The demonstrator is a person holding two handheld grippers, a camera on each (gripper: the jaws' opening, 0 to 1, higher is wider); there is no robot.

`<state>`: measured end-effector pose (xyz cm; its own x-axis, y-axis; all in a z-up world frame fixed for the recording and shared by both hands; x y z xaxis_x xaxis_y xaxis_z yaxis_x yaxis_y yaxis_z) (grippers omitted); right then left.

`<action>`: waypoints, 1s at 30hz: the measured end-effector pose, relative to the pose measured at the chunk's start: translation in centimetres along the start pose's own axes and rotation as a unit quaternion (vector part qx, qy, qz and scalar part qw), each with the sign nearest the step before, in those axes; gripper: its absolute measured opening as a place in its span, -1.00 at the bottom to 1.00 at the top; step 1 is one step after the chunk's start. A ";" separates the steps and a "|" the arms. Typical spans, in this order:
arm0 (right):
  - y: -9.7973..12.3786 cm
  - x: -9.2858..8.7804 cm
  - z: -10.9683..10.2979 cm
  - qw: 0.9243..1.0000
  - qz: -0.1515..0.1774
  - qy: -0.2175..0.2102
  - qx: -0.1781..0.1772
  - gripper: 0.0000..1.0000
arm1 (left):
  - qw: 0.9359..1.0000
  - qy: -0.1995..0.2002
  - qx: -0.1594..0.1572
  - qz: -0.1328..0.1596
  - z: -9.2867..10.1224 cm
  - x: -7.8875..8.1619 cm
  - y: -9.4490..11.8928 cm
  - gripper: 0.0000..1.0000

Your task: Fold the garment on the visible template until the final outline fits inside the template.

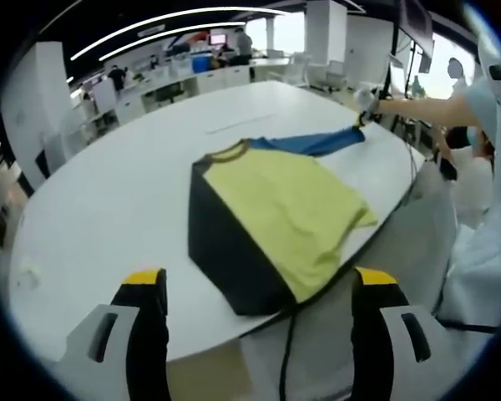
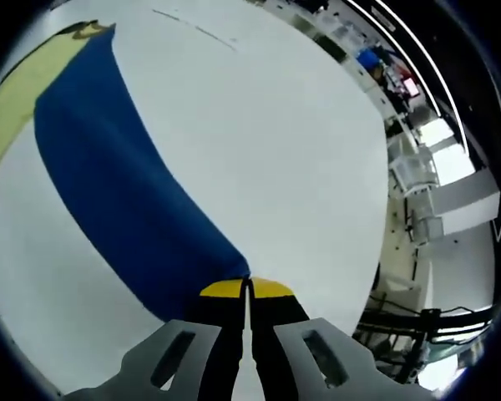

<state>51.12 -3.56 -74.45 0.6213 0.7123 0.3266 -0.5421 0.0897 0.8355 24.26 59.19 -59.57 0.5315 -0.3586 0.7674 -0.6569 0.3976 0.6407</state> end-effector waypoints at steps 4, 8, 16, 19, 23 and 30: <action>-0.2 -0.4 -0.3 1.000 -0.005 -0.002 0.003 -0.97 | 1.000 -0.001 -0.004 -0.003 0.2 -0.1 -0.1 0.75; -0.5 -0.8 -0.6 1.000 -0.010 0.000 0.009 -0.97 | 1.000 -0.001 -0.005 -0.007 0.3 0.2 -0.6 0.77; -1.2 -1.1 -0.8 1.000 -0.011 -0.007 0.011 -0.96 | 1.000 -0.005 0.003 0.002 -0.2 1.0 -0.8 0.77; -1.1 -1.1 -0.8 1.000 -0.011 -0.006 0.012 -0.96 | 1.000 -0.006 0.002 0.000 -0.2 0.9 -0.9 0.77; -0.9 -1.2 -0.4 1.000 -0.013 0.009 -0.002 -0.93 | 1.000 -0.004 0.001 -0.001 -0.1 0.8 -0.9 0.77; -0.1 -1.1 0.0 1.000 0.006 -0.005 -0.007 -0.85 | 1.000 -0.007 -0.002 0.002 0.1 1.0 -1.1 0.76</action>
Point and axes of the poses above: the point that each gripper's makers call its tool centre point, and the gripper's own axes: y roughly backward along the fingers, z roughly to its right, x roughly out of its top, the point moved 1 cm from there along y, roughly backward along the fingers, and after that the axes turned 6 degrees about z, right-handed, at the moved point
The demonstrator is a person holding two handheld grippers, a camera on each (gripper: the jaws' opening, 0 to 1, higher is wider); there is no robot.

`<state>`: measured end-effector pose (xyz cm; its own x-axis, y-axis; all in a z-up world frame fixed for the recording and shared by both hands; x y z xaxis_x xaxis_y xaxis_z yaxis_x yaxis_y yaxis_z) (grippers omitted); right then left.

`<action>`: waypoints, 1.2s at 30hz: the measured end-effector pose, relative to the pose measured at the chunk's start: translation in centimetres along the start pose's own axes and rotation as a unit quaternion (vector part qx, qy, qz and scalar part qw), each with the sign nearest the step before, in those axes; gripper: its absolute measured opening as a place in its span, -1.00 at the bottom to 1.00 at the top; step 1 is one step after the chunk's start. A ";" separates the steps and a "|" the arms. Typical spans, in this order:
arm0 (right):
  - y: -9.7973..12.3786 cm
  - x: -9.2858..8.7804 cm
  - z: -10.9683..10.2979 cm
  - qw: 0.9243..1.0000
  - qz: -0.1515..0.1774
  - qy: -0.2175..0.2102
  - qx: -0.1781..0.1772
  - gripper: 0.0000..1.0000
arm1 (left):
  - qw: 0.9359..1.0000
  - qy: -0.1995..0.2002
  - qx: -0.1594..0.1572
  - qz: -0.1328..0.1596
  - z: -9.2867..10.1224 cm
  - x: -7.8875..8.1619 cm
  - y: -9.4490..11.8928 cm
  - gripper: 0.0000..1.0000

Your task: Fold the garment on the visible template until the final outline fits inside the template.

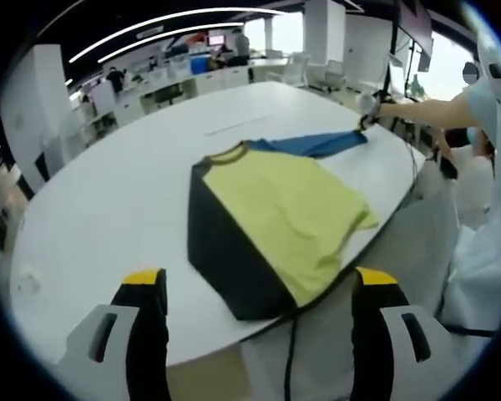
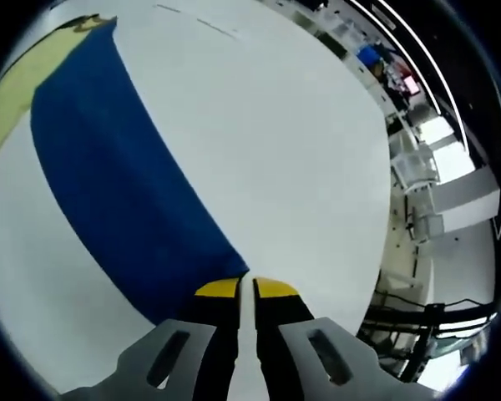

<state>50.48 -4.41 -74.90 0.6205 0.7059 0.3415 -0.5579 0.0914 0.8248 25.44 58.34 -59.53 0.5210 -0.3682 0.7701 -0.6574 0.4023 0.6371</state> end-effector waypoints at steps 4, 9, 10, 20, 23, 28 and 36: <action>0.3 0.3 -0.3 1.000 0.013 0.000 -0.002 -0.80 | 1.000 -0.002 -0.004 0.005 0.2 0.2 -0.1 0.75; 1.3 1.0 -1.1 0.999 0.033 -0.010 0.004 -0.74 | 1.000 -0.003 -0.007 0.010 0.3 0.3 -0.2 0.76; 1.3 1.0 -1.3 0.999 0.035 -0.009 0.008 -0.73 | 1.000 -0.004 -0.008 0.011 0.4 0.4 -0.1 0.76; 3.2 3.2 -2.0 0.996 0.081 -0.020 0.020 -0.49 | 1.000 -0.009 -0.010 0.022 0.4 0.7 0.3 0.75; 3.8 3.6 -2.6 0.995 0.092 -0.024 0.025 -0.47 | 1.000 -0.011 -0.011 0.026 0.5 0.8 0.4 0.76; 4.5 4.4 -3.5 0.993 0.109 -0.025 0.032 -0.32 | 0.999 -0.014 -0.015 0.032 0.5 1.0 0.5 0.75; 7.1 6.6 -5.3 0.989 0.142 -0.016 0.040 0.02 | 0.999 -0.016 -0.015 0.036 0.4 1.0 0.7 0.75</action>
Point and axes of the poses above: the point that each gripper's makers call its tool centre point, and the gripper's own axes: y roughly backward along the fingers, z roughly to its right, x roughly out of its top, the point moved 1 cm from there along y, roughly backward along the fingers, and after that the axes turned 6 degrees about z, right-handed, at the moved point
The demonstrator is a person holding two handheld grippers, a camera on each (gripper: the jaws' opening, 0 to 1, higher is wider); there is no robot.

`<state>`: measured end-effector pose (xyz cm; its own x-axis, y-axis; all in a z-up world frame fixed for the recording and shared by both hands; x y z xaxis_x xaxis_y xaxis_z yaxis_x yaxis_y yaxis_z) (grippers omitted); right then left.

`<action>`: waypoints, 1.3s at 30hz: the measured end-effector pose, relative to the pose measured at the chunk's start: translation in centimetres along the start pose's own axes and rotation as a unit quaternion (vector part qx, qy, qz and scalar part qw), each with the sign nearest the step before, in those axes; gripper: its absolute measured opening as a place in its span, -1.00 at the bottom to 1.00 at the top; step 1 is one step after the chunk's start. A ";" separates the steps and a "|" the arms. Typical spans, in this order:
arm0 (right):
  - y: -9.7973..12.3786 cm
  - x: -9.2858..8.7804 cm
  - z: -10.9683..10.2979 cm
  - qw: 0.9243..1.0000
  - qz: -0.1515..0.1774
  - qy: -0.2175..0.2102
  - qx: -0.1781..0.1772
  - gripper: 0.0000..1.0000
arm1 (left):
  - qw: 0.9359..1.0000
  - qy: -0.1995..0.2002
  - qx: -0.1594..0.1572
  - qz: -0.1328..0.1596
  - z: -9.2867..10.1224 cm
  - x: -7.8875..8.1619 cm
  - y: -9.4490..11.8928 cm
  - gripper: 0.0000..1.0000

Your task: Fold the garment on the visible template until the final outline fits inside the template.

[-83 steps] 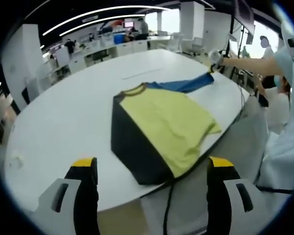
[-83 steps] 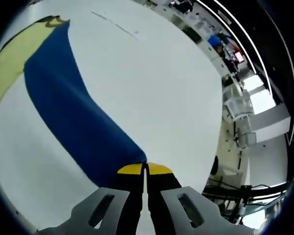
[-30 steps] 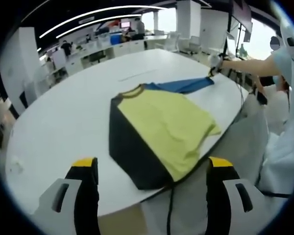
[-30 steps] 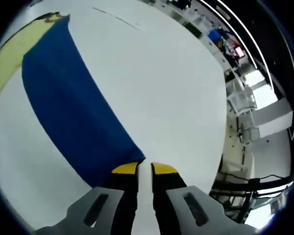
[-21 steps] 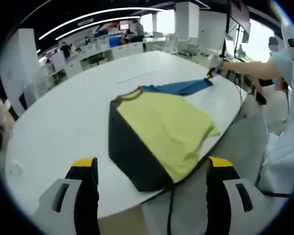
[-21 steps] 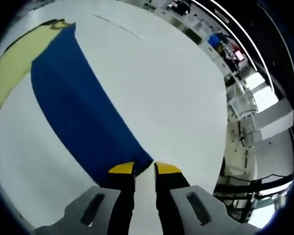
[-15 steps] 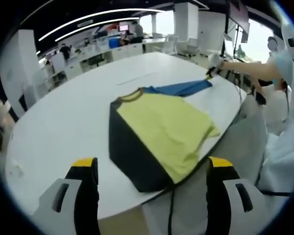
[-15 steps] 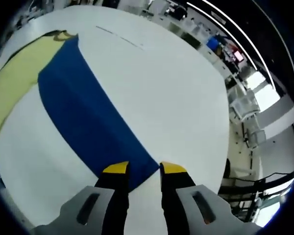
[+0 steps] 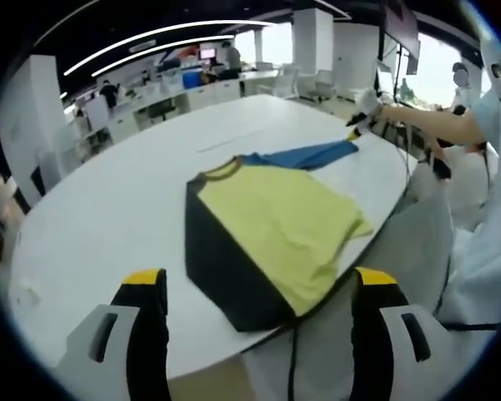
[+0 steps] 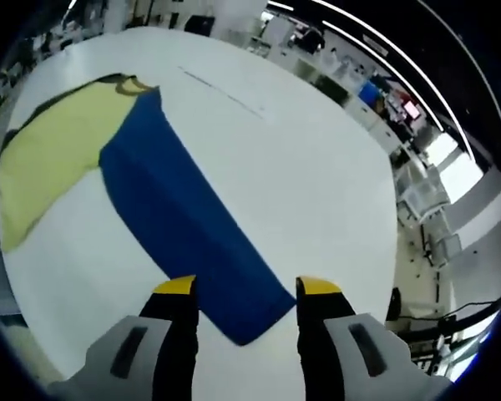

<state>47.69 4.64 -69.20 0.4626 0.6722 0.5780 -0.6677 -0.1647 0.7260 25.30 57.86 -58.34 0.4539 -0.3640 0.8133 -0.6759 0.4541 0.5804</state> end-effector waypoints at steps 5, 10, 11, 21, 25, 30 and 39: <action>0.3 1.1 -0.2 1.000 0.021 -0.003 -0.004 0.37 | 1.000 -0.005 -0.004 0.008 0.1 0.4 0.1 0.75; 0.9 2.5 -0.9 0.999 0.035 -0.004 0.000 0.50 | 1.000 -0.008 -0.006 0.011 0.1 0.5 0.3 0.75; 0.9 2.6 -1.0 0.999 0.037 -0.004 0.002 0.52 | 1.000 -0.008 -0.005 0.012 0.1 0.5 0.3 0.75; 1.6 4.9 -3.0 0.998 0.057 0.010 0.004 0.85 | 1.000 -0.012 -0.009 0.021 0.4 0.6 0.5 0.75; 2.2 5.9 -3.7 0.998 0.069 0.015 0.003 0.93 | 1.000 -0.012 -0.009 0.024 0.3 0.5 0.6 0.74; 2.7 7.0 -4.7 0.996 0.087 0.020 0.012 0.98 | 1.000 -0.015 -0.010 0.025 0.2 0.4 0.7 0.74; 4.2 8.5 -6.4 0.994 0.109 0.007 0.018 0.99 | 0.999 -0.017 -0.010 0.032 0.0 0.4 0.8 0.73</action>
Point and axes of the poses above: the point that each gripper's makers call its tool centre point, and the gripper's own axes: y roughly backward along the fingers, z roughly to its right, x roughly out of its top, the point moved 1 cm from there along y, roughly backward along the fingers, and after that the axes turned 6 degrees about z, right-handed, at the moved point
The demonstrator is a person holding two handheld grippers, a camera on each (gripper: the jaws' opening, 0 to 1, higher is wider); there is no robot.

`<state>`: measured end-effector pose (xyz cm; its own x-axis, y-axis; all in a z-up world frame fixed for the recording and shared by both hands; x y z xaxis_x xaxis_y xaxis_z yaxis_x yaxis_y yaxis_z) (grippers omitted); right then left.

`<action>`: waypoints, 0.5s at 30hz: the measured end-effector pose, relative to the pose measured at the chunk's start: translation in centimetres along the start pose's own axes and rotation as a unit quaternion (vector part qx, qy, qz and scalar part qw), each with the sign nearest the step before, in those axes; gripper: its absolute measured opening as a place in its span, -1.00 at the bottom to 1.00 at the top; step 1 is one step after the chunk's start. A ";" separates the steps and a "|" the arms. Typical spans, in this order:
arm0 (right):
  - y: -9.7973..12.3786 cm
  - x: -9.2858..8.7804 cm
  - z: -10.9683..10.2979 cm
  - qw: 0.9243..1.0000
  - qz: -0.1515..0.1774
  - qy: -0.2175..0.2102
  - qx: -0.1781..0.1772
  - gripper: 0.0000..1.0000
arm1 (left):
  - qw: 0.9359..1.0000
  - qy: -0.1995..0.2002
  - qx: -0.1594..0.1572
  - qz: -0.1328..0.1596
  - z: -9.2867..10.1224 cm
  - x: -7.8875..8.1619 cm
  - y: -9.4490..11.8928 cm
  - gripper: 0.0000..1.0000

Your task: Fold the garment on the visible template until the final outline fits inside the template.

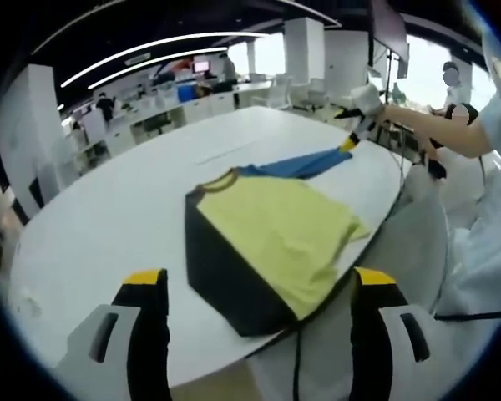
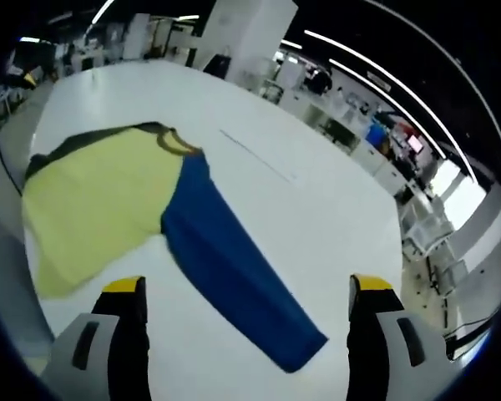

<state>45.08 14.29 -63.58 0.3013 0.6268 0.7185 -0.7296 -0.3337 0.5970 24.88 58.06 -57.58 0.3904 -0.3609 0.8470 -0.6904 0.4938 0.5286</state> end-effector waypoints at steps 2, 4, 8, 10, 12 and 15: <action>0.3 0.4 -0.5 1.000 0.003 -0.003 0.002 0.99 | 1.000 0.001 -0.001 0.000 0.0 -0.2 0.1 0.73; 0.6 0.9 -0.9 1.000 0.008 0.003 -0.003 0.99 | 1.000 0.002 0.000 0.002 -0.1 -0.2 0.2 0.72; 1.2 1.5 -1.9 1.000 0.012 0.004 -0.003 0.99 | 1.000 0.003 -0.002 0.004 -0.3 -0.5 0.3 0.73; 1.5 1.9 -2.6 1.000 0.017 -0.006 0.002 0.99 | 1.000 0.004 -0.003 0.005 -0.5 -0.6 0.4 0.73; 1.8 2.2 -3.1 1.000 0.020 -0.006 0.004 0.99 | 1.000 0.004 -0.005 0.007 -0.6 -0.7 0.4 0.73; 2.2 2.9 -3.7 1.000 0.026 0.002 0.001 0.99 | 1.000 0.004 -0.007 0.008 -0.8 -0.8 0.3 0.72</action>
<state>42.06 17.92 -61.51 0.2595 0.6115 0.7475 -0.7436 -0.3673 0.5586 24.83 59.15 -58.03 0.3840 -0.3461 0.8560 -0.6883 0.5107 0.5152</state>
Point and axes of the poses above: the point that each gripper's makers call its tool centre point, and the gripper's own axes: y roughly backward along the fingers, z roughly to its right, x roughly out of its top, the point moved 1 cm from there along y, roughly backward along the fingers, and after that the axes turned 6 degrees about z, right-handed, at the moved point
